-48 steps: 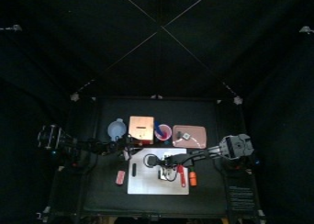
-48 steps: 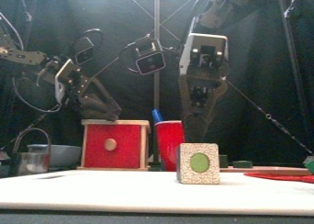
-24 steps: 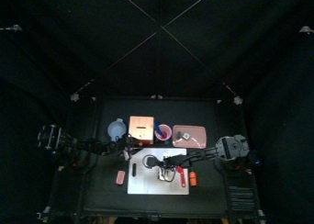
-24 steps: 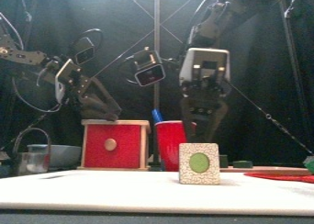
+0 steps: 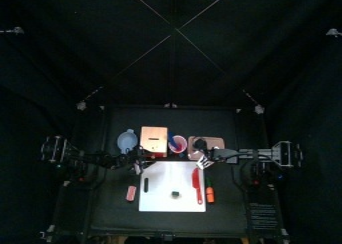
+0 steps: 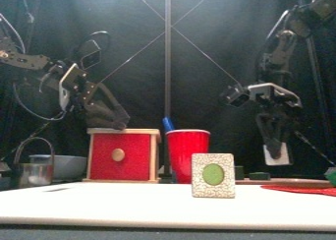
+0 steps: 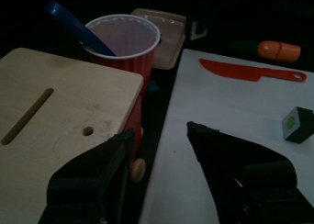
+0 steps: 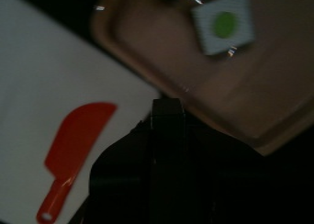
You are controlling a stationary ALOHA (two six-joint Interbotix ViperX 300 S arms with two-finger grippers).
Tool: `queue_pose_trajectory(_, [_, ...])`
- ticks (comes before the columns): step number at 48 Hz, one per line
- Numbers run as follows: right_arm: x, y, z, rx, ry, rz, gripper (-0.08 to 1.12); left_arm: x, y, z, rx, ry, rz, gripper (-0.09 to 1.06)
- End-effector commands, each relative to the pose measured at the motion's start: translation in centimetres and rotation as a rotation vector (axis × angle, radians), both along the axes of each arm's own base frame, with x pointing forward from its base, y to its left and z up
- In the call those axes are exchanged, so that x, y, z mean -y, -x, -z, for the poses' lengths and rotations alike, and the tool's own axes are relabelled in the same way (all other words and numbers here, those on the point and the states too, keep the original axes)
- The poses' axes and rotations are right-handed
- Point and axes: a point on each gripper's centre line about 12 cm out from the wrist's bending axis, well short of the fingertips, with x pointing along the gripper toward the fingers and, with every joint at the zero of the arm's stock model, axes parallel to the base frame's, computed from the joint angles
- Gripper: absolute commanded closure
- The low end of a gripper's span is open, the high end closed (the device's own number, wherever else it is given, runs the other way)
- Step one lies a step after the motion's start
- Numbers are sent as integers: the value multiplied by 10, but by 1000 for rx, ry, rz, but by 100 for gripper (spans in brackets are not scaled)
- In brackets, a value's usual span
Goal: Place sushi on board then cut the sushi with the knife then place the pieces on the plate
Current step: Place the 4 sushi pieces on the plate
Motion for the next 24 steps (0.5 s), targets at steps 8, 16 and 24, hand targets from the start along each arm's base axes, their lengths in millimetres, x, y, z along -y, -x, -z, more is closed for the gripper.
queue_pose_trajectory(8, [33,12,-5,23,90,160,51,-1,-3,-4,18,-5,0,11])
queue_pose_trajectory(16, [51,11,3,48,88,217,50,0,-3,-4,15,-14,9,11])
queue_pose_trajectory(24, [60,4,15,68,88,213,38,1,-3,-5,15,-25,26,11])
